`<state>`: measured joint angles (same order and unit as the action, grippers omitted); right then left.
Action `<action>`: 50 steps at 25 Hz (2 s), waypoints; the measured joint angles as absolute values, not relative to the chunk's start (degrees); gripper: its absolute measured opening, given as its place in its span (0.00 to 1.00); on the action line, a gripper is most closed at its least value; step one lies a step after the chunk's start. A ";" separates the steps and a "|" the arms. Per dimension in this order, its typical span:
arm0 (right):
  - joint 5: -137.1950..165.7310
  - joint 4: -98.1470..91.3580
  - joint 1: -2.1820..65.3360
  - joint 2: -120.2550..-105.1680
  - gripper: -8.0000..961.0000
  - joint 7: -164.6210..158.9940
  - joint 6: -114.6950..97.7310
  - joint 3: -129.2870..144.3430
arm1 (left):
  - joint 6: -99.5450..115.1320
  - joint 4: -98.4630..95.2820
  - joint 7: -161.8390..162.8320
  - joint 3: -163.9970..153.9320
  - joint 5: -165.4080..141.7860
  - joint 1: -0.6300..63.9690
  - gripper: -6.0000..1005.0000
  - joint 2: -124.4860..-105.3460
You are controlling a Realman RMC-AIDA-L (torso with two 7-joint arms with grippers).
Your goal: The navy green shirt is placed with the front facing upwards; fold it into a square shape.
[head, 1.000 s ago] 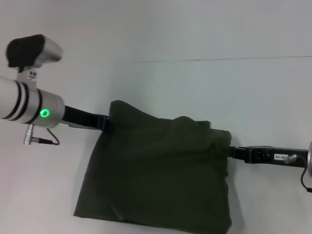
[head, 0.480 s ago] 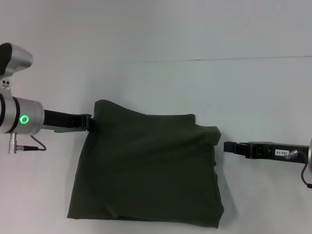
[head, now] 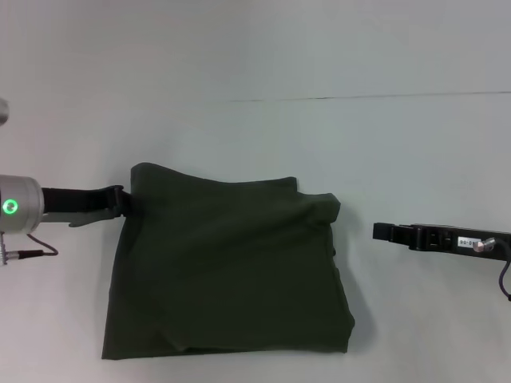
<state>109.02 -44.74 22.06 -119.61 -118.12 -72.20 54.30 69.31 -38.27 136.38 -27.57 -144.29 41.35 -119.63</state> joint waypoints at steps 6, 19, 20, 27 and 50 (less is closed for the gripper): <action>108.88 -44.73 22.16 -119.61 0.05 -118.04 -72.26 53.15 | 69.26 -38.45 136.06 -26.26 -141.12 39.21 0.05 -119.90; 105.95 -43.33 22.69 -119.60 0.41 -110.50 -78.84 46.42 | 70.75 -38.85 119.84 -21.62 -124.06 33.05 0.25 -121.02; 104.51 -42.45 22.70 -119.61 0.46 -107.44 -80.05 45.94 | 71.69 -38.86 115.73 -21.03 -121.58 32.35 0.29 -121.22; 99.52 -35.04 26.65 -119.76 0.64 -86.59 -82.03 46.28 | 80.96 -40.02 90.84 -19.06 -107.08 27.50 0.73 -123.62; 98.00 -13.93 37.90 -120.31 0.74 -62.64 -61.00 52.59 | 85.23 -32.45 74.81 -18.27 -99.74 24.52 0.79 -124.45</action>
<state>98.00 -13.93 37.90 -120.31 -62.64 -61.00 52.59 85.23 -32.45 74.81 -18.27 -99.74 24.52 -124.45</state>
